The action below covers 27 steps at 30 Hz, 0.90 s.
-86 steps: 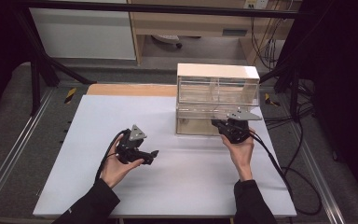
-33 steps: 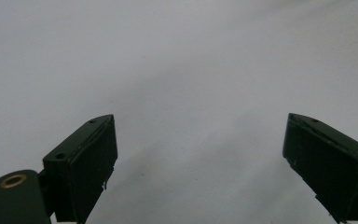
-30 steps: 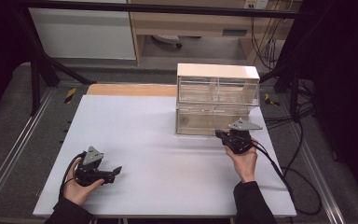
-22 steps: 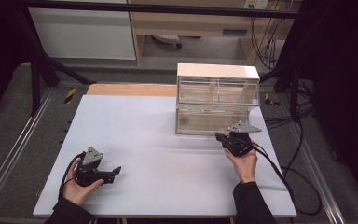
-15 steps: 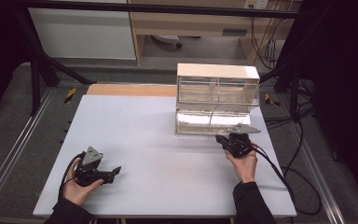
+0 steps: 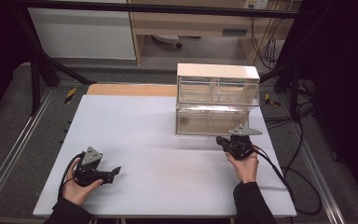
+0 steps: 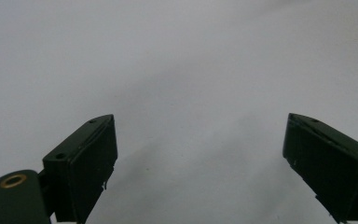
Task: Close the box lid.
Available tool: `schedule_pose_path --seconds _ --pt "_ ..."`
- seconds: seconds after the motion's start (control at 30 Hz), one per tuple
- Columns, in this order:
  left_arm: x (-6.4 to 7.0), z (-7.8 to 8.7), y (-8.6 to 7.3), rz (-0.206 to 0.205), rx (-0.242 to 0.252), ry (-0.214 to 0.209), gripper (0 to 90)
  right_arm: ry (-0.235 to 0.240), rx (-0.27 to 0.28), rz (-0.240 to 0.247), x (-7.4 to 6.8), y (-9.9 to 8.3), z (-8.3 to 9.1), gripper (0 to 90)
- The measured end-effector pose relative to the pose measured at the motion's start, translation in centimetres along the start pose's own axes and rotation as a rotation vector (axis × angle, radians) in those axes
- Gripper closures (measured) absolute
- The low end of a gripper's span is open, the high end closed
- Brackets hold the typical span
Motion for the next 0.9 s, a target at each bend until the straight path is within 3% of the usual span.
schedule_pose_path --seconds 0.23,0.53,0.73,0.9 --pt "0.0 -0.1 -0.1 0.005 -0.001 -0.005 9.4 0.047 0.018 -0.013 -0.5 -0.9 1.2 55.0" --pt "-0.1 -0.1 -0.1 0.004 -0.003 -0.005 9.3 0.094 0.007 -0.034 -0.7 -3.2 1.9 28.4" --pt "0.0 -0.1 -0.2 0.003 -0.007 -0.008 9.2 0.118 -0.036 -0.021 -1.0 -5.1 1.6 12.5" --pt "0.0 -0.1 -0.3 0.003 -0.01 -0.01 9.1 0.115 -0.09 -0.003 -0.9 -7.2 1.2 6.4"
Point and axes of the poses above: each handheld gripper's, and its own axes: z roughly backward along the jaws, y roughly out of its top, x roughly to its right, the point moved 10 cm from there along -z, roughly forward along the jaws, and after that the axes turned 8 degrees about -x, right-handed, at the moved point
